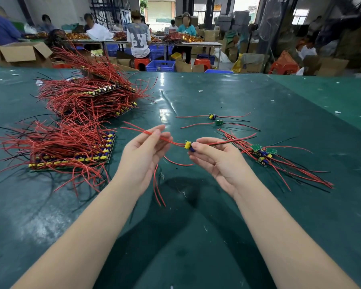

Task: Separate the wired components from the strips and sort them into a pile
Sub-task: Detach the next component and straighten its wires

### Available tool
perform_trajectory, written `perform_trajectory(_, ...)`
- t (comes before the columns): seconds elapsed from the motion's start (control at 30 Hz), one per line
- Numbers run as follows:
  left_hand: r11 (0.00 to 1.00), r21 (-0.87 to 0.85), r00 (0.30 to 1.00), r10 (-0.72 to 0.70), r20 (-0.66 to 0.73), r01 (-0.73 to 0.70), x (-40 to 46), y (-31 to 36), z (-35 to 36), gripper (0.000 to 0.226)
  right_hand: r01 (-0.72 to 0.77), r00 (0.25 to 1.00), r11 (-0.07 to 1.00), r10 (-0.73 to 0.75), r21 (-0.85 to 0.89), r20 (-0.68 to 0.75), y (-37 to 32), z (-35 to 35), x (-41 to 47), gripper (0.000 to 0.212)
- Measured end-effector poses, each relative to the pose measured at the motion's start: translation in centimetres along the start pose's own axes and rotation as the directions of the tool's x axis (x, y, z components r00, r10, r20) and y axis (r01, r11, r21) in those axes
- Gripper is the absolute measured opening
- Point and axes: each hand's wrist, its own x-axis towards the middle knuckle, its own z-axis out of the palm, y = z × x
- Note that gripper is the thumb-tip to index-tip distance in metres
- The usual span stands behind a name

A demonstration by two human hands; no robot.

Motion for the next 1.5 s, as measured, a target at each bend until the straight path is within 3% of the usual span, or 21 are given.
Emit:
perform_trajectory(0.2, 1.000, -0.030, 1.000, 0.003, -0.008, -0.003, 0.1, 0.0, -0.5, 0.017, -0.016, 1.000, 0.999, 0.016, 0.028, 0.002, 0.1, 0.1, 0.1, 0.007)
perform_trajectory(0.53, 0.997, -0.074, 0.999, -0.033, -0.023, 0.031, 0.4, 0.1, -0.4, 0.021, -0.017, 1.000, 0.997, 0.018, 0.081, -0.012, -0.1, 0.1, 0.3, 0.027)
perform_trajectory(0.7, 0.983, -0.089, 0.987, -0.159, -0.002, 0.158, 0.6, 0.2, -0.7, 0.031, 0.092, 0.975, 0.960, -0.033, 0.265, -0.219, -2.4, -2.1, 1.1, 0.030)
perform_trajectory(0.83, 0.980, -0.094, 0.984, -0.178, -0.010, 0.176, 0.5, 0.1, -0.8, 0.034, 0.195, 0.926, 0.926, -0.064, 0.324, -0.372, -4.1, -4.8, 1.7, 0.029)
perform_trajectory(1.0, 0.974, -0.081, 0.977, -0.213, -0.019, 0.211, 0.4, 0.0, -0.6, 0.031, 0.185, 0.895, 0.895, 0.018, 0.407, -0.446, -4.9, -6.8, 1.8, 0.016)
perform_trajectory(1.17, 0.974, -0.049, 0.974, -0.225, -0.033, 0.223, 0.4, 0.1, -0.7, 0.026, 0.158, 0.858, 0.899, 0.080, 0.409, -0.507, -5.2, -7.8, 1.9, 0.020)
perform_trajectory(1.3, 0.974, 0.066, 0.975, -0.211, -0.072, 0.215, 0.5, 0.0, -0.6, 0.021, 0.124, 0.818, 0.956, 0.053, 0.266, -0.573, -5.4, -8.2, 1.9, 0.022)
perform_trajectory(1.4, 0.974, 0.161, 0.986, -0.149, -0.075, 0.159, 0.5, -0.1, -0.7, 0.020, 0.019, 0.790, 0.998, -0.051, -0.059, -0.610, -5.4, -8.3, 1.9, 0.014)
perform_trajectory(1.43, 0.971, 0.192, 0.989, -0.129, -0.067, 0.140, 0.5, -0.1, -0.7, 0.020, -0.043, 0.785, 0.962, -0.135, -0.271, -0.605, -5.3, -8.5, 1.8, 0.018)
perform_trajectory(1.47, 0.966, 0.226, 0.992, -0.113, -0.059, 0.123, 0.4, -0.1, -0.7, 0.021, -0.117, 0.779, 0.841, -0.252, -0.528, -0.575, -5.2, -8.9, 1.9, 0.026)
perform_trajectory(1.5, 0.959, 0.262, 0.994, -0.098, -0.051, 0.108, 0.3, -0.2, -0.7, 0.022, -0.187, 0.777, 0.625, -0.378, -0.758, -0.503, -5.1, -9.3, 1.8, 0.036)
